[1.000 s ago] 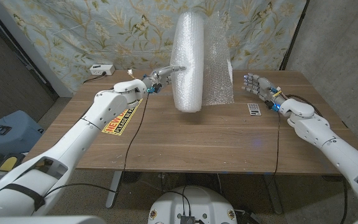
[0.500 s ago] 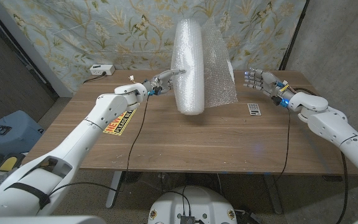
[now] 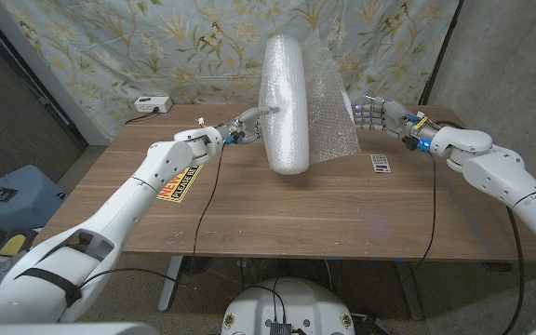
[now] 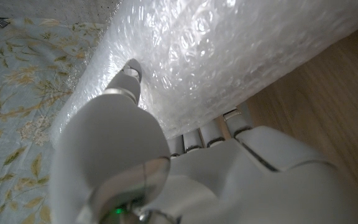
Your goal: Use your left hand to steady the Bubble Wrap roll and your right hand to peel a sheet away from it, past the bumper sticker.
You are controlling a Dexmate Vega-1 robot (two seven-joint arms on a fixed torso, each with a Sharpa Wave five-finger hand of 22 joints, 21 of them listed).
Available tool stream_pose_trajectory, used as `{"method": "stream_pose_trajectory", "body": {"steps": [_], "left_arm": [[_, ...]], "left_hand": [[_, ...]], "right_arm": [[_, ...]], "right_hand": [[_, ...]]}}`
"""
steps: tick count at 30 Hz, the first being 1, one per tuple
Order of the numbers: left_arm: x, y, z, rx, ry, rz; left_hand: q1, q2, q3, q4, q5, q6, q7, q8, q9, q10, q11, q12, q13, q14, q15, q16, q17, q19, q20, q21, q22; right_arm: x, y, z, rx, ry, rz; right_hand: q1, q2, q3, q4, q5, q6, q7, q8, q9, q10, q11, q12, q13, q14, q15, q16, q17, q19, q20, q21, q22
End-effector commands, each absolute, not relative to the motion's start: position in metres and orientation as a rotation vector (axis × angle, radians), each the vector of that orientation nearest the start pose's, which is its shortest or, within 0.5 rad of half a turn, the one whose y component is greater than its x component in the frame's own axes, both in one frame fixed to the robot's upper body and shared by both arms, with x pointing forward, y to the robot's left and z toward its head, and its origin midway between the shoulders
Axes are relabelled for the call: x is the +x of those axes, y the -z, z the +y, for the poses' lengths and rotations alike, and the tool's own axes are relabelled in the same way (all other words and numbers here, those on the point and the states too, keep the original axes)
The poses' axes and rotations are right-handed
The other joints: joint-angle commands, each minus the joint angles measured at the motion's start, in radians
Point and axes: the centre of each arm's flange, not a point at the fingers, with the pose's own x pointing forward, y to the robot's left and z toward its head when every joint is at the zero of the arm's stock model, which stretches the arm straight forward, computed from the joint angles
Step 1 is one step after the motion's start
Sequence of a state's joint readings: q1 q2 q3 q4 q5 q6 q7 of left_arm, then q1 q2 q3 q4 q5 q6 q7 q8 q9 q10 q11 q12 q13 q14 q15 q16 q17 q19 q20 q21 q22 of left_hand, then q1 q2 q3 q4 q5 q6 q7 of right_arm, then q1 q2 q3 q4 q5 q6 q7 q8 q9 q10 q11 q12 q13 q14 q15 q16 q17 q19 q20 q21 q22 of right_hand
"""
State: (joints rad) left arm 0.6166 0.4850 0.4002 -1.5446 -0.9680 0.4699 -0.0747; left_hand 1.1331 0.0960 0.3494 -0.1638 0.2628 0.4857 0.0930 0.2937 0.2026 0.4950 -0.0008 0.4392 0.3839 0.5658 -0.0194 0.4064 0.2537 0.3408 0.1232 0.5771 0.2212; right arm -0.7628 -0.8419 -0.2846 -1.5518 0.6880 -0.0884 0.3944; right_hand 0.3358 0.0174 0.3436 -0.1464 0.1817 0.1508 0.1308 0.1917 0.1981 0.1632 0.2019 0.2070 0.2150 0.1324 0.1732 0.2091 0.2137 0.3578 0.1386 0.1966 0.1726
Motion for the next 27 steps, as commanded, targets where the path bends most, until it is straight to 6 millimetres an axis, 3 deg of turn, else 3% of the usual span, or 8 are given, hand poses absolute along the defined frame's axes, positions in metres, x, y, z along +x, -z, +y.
{"method": "stream_pose_trajectory", "body": {"steps": [1,18,27], "left_arm": [[0.65,-0.06,0.167,-0.194,0.629,-0.15],[0.657,-0.054,0.159,-0.202,0.665,-0.113],[0.656,-0.051,0.152,-0.212,0.681,-0.11]], "left_hand": [[0.002,0.007,0.007,0.006,0.008,0.011,0.001,-0.004,0.005,0.005,-0.001,0.004,0.003,0.007,0.002,0.006,0.003,-0.004,0.002,0.006,0.002],[0.006,0.006,0.01,0.004,0.012,0.014,0.001,-0.008,0.006,0.009,0.001,0.004,0.01,0.01,0.004,0.006,0.006,-0.006,0.003,0.014,0.003],[0.004,0.006,0.009,0.005,0.014,0.015,0.002,-0.01,0.006,0.01,0.0,0.003,0.013,0.011,0.003,0.006,0.007,-0.007,0.003,0.018,0.003]], "right_arm": [[0.6,-0.1,-0.308,-0.416,-0.563,-0.399],[0.601,-0.118,-0.285,-0.509,-0.604,-0.342],[0.609,-0.121,-0.278,-0.545,-0.608,-0.297]], "right_hand": [[0.006,-0.017,-0.001,-0.008,0.005,-0.005,0.067,-0.002,0.002,-0.002,0.015,-0.004,0.004,-0.001,0.016,-0.003,0.0,0.001,0.015,-0.004,0.003],[0.028,-0.028,-0.004,-0.012,0.011,-0.048,0.075,-0.005,0.004,-0.014,0.018,-0.001,0.011,-0.002,0.037,-0.001,0.001,0.006,0.046,0.001,0.004],[0.049,-0.02,0.0,-0.012,0.014,-0.089,0.076,-0.008,0.005,-0.032,0.018,0.003,0.024,0.012,0.031,0.008,0.008,0.012,0.035,0.003,0.004]]}}
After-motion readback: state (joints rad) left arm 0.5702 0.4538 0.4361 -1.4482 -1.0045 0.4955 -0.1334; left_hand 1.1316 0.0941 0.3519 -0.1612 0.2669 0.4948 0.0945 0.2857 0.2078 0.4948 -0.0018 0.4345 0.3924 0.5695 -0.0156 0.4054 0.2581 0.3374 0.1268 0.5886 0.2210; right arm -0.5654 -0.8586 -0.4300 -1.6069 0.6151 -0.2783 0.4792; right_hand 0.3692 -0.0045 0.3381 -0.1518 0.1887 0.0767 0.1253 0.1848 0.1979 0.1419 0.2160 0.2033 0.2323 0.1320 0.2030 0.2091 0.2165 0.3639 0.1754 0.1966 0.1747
